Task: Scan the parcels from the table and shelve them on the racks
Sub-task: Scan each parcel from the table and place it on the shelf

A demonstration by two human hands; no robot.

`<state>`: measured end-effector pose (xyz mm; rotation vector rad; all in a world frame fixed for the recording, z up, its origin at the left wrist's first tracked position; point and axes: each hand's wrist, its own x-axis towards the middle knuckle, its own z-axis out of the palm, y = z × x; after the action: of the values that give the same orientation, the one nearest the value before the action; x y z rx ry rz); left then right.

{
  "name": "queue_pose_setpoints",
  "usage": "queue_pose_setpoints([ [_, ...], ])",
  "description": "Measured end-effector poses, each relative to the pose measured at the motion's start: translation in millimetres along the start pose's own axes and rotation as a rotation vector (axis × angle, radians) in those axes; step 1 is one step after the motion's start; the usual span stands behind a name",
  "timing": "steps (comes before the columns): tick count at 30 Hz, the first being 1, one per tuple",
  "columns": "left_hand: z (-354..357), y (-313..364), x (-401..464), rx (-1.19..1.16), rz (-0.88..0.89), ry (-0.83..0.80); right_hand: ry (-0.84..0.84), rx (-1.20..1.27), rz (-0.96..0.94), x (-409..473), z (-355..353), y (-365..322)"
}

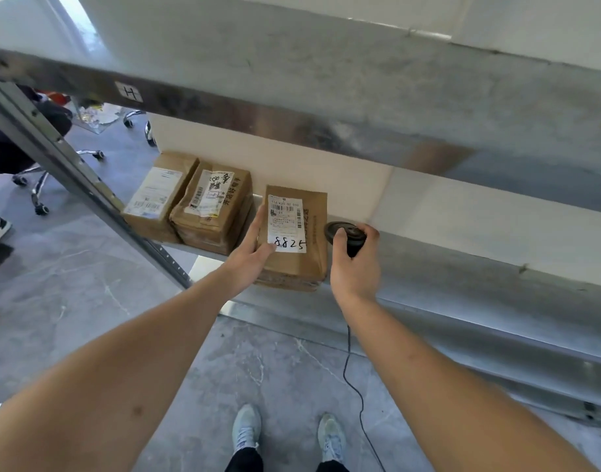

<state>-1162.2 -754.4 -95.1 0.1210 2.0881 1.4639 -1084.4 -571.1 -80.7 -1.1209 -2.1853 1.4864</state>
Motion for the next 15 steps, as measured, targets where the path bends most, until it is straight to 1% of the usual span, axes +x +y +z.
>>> queue_pose_setpoints([
  [3,-4.4,-2.9,5.3,0.010,-0.001,0.051,0.018,0.036,0.022,1.0,9.9,-2.2],
  [5,-6.1,-2.9,6.1,0.126,0.013,0.071,0.004,0.062,0.035,0.7,17.1,-4.2],
  [7,-7.4,1.6,5.3,0.325,0.066,0.098,-0.004,0.084,0.045,-0.6,24.1,-8.3],
  [9,-7.6,4.5,5.0,0.522,0.161,0.119,-0.004,0.118,0.050,-1.1,30.8,-13.1],
  [11,-6.5,5.1,8.1,0.776,0.241,0.132,-0.010,0.143,0.052,-0.9,37.0,-17.5],
  [13,-7.4,5.5,10.9,0.988,0.266,0.089,-0.015,0.149,0.050,-0.8,42.6,-21.7],
  [15,-9.7,5.6,14.4,1.147,0.271,0.059,-0.013,0.149,0.049,-1.0,47.4,-25.6],
])
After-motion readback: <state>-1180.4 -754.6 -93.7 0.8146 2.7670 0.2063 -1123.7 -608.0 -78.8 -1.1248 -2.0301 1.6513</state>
